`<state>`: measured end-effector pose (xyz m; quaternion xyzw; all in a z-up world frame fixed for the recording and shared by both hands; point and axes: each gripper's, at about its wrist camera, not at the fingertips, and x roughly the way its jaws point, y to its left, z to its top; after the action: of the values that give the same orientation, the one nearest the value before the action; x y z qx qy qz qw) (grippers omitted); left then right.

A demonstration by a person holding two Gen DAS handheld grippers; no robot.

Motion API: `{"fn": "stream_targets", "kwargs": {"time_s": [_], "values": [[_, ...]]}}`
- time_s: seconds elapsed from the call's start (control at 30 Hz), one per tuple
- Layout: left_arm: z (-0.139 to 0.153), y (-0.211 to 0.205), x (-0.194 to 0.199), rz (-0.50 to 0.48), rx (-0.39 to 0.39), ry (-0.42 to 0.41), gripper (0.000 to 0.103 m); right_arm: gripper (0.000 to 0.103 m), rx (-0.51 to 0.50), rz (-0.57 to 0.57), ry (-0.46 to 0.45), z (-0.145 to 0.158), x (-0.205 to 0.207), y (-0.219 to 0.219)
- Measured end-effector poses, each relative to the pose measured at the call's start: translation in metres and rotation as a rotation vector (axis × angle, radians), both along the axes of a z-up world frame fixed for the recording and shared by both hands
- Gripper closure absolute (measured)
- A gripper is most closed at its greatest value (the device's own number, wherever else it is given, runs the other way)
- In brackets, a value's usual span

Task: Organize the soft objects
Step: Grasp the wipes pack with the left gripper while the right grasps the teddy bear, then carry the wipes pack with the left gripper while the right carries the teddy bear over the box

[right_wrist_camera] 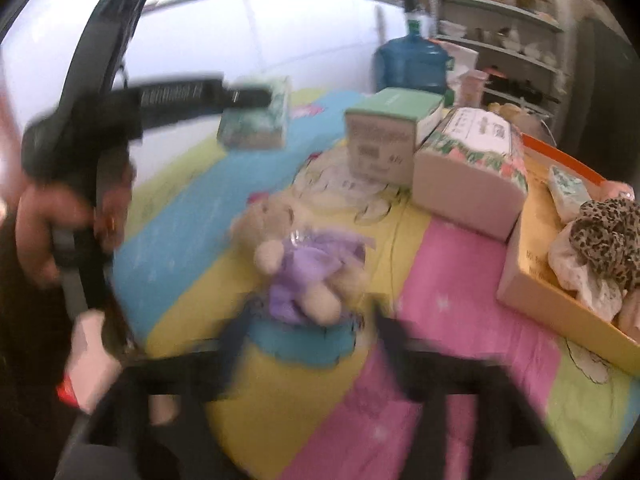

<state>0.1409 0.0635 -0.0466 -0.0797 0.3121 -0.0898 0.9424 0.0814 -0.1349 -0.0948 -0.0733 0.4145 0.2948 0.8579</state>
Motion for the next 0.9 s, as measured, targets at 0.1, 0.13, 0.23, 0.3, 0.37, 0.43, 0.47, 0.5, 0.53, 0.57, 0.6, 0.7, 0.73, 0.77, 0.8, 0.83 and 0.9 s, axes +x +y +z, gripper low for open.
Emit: {"fn": "stream_targets", "kwargs": {"time_s": [0.1,0.13,0.23,0.3,0.37,0.43,0.47,0.5,0.53,0.57,0.6,0.7,0.73,0.77,0.8,0.83,0.9], "values": [[0.001,0.0,-0.007,-0.005,-0.01,-0.006,0.067,0.021,-0.004,0.032,-0.022,0.009,-0.005,-0.007],[0.001,0.0,-0.01,-0.008,-0.014,-0.007,0.067,0.021,-0.012,0.039,-0.041,0.012,-0.003,-0.007],[0.002,-0.005,-0.018,-0.009,-0.003,-0.014,0.067,0.021,-0.009,0.102,-0.059,0.014,0.018,0.0],[0.003,-0.003,-0.023,-0.008,0.002,-0.016,0.067,0.021,0.005,0.155,-0.028,0.008,0.034,0.009],[0.004,0.001,-0.027,0.001,0.005,-0.018,0.067,0.021,-0.02,0.194,-0.005,-0.001,0.048,0.019],[0.005,0.005,-0.032,0.014,0.009,-0.018,0.067,0.023,-0.064,0.217,0.012,-0.009,0.058,0.028],[0.006,0.006,-0.034,0.019,0.009,-0.018,0.067,0.028,-0.075,0.23,0.025,-0.012,0.059,0.031],[0.006,0.008,-0.035,0.025,0.009,-0.019,0.067,0.05,-0.077,0.238,0.041,-0.015,0.058,0.033],[0.006,0.008,-0.036,0.028,0.008,-0.019,0.067,0.059,-0.085,0.232,0.038,-0.015,0.057,0.034],[0.006,0.009,-0.036,0.029,0.007,-0.019,0.067,0.059,-0.091,0.227,0.03,-0.014,0.053,0.034],[0.005,0.008,-0.036,0.028,0.005,-0.019,0.067,0.06,-0.09,0.227,0.028,-0.013,0.05,0.034],[0.005,0.004,-0.036,0.012,0.002,-0.023,0.067,0.061,-0.074,0.213,0.005,-0.006,0.037,0.03],[0.006,0.0,-0.037,0.0,0.001,-0.025,0.067,0.061,-0.067,0.204,-0.005,-0.004,0.032,0.029],[0.006,-0.004,-0.037,-0.01,0.0,-0.027,0.067,0.061,-0.06,0.19,-0.017,-0.001,0.028,0.026],[0.008,-0.008,-0.038,-0.023,0.0,-0.031,0.067,0.061,-0.047,0.171,-0.034,0.004,0.022,0.021],[0.01,-0.013,-0.038,-0.032,0.0,-0.035,0.067,0.061,-0.036,0.156,-0.046,0.007,0.019,0.016],[0.014,-0.022,-0.039,-0.059,0.0,-0.046,0.067,0.061,-0.012,0.108,-0.082,0.018,0.011,0.003]]}}
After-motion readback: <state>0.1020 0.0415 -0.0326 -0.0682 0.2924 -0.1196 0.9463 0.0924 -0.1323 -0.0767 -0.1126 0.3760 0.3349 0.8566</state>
